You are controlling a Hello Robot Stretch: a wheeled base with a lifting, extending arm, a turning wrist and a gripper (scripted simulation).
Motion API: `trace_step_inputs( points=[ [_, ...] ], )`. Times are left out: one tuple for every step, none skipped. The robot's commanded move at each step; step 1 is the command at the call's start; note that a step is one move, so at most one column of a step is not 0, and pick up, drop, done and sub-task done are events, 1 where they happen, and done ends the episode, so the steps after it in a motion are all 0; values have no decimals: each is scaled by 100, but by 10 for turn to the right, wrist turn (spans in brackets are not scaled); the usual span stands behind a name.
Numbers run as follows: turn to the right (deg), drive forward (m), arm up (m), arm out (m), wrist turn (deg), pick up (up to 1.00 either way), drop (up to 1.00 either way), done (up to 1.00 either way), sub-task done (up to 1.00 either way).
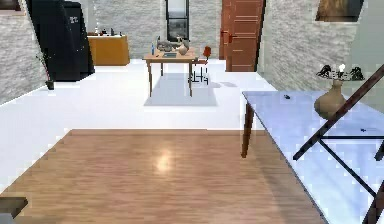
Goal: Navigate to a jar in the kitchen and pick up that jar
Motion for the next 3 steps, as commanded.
trace_step_inputs(
  points=[
    [0,100,0,0,0,0,0,0,0],
    [0,100,0,0,0,0,0,0,0],
    [90,0,0,0,0,0,0,0,0]
  ],
)
